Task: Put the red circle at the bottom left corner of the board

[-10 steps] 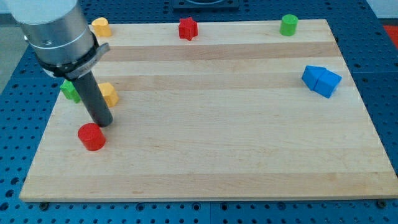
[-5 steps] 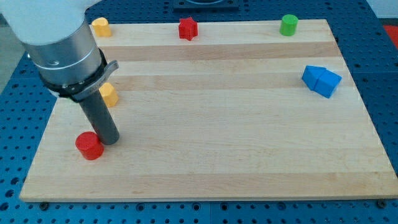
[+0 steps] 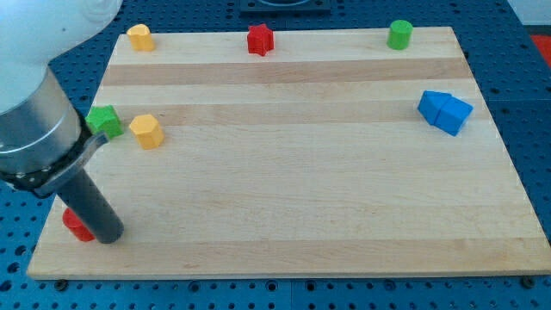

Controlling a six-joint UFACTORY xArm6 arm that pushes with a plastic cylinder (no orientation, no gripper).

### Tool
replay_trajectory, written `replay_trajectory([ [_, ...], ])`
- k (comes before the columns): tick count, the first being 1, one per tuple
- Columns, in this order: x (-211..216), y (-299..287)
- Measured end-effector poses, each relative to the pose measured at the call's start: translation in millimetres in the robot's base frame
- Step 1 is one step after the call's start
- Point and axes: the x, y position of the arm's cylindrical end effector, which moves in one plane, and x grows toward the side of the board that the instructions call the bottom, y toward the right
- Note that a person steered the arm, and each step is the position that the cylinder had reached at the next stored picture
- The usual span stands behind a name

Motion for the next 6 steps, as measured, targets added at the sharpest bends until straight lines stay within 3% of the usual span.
replay_trajectory([
  [3, -46.4, -11.2],
  [6, -19.7, -19.9],
])
